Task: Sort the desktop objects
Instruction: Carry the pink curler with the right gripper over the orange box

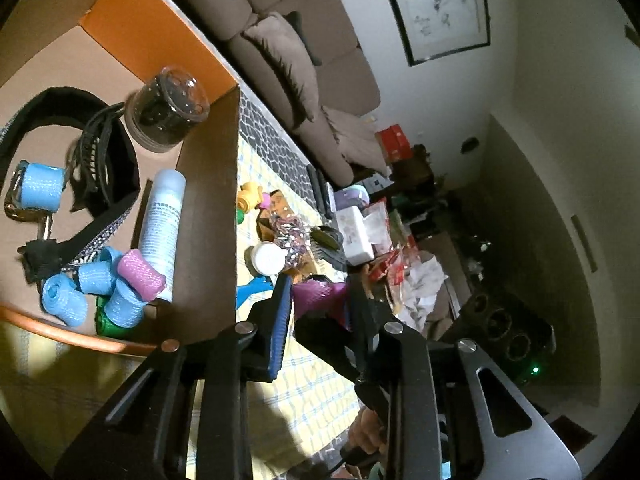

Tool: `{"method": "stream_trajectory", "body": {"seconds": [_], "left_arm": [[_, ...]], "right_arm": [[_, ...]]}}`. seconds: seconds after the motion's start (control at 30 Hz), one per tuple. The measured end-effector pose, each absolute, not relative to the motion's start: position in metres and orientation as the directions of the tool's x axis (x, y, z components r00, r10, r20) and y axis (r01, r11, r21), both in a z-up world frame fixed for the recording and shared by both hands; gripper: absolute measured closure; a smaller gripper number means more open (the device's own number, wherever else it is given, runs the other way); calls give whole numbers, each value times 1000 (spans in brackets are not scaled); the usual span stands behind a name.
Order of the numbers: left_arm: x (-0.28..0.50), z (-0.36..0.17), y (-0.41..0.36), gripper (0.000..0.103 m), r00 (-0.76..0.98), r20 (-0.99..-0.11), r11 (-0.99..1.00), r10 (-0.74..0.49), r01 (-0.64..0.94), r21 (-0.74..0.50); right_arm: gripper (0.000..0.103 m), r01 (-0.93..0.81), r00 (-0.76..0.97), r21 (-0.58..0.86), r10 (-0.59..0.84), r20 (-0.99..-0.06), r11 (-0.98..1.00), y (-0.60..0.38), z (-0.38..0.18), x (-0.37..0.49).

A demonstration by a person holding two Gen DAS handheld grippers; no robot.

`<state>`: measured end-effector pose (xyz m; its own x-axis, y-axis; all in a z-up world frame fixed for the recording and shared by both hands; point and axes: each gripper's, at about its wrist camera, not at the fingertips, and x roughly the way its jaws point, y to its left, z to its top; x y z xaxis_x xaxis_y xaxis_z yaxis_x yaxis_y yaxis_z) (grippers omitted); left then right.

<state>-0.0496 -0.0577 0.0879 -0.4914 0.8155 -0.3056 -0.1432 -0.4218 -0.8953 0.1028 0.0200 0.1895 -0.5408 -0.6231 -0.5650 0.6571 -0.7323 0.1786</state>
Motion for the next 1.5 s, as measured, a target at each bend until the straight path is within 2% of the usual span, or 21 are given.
{"method": "stream_trajectory", "body": {"seconds": [0.03, 0.13, 0.23, 0.37, 0.57, 0.73, 0.93, 1.0, 1.07, 1.3, 1.5], "left_arm": [[-49, 88, -58, 78, -497, -311, -428, 810, -140, -893], [-50, 87, -65, 78, -516, -322, -442, 794, -126, -888], [-51, 88, -71, 80, -532, -338, -465, 777, -123, -877], [-52, 89, -73, 82, -539, -340, -472, 771, -124, -873], [-53, 86, -73, 82, -540, -356, -483, 763, -110, -869], [-53, 85, -73, 82, -540, -360, -486, 761, -107, -867], [-53, 86, -77, 82, -540, -364, -489, 759, -103, -866], [-53, 85, -78, 82, -542, -365, -490, 757, -102, -866], [-52, 85, -81, 82, -544, -366, -492, 755, -101, -865], [-49, 87, -90, 82, -554, -376, -503, 743, -93, -859], [-47, 88, -98, 82, -569, -401, -535, 718, -81, -841]], "right_arm": [[69, 651, -546, 174, -615, -569, -739, 21, 189, 103], [43, 635, -559, 170, -600, -572, -754, 27, 190, 103], [41, 603, -551, 219, -598, -581, -768, 45, 186, 97], [41, 526, -496, 295, -570, -655, -797, 61, 160, 80], [56, 490, -403, 310, -527, -748, -814, 54, 118, 70], [58, 511, -346, 282, -494, -798, -812, 33, 97, 70], [66, 533, -330, 196, -417, -847, -823, 17, 77, 70], [69, 534, -334, 188, -409, -849, -825, 16, 75, 70], [77, 530, -328, 201, -417, -847, -824, 17, 73, 70], [78, 501, -363, 210, -425, -829, -839, 23, 95, 68], [78, 475, -464, 229, -463, -755, -849, 40, 144, 71]]}}
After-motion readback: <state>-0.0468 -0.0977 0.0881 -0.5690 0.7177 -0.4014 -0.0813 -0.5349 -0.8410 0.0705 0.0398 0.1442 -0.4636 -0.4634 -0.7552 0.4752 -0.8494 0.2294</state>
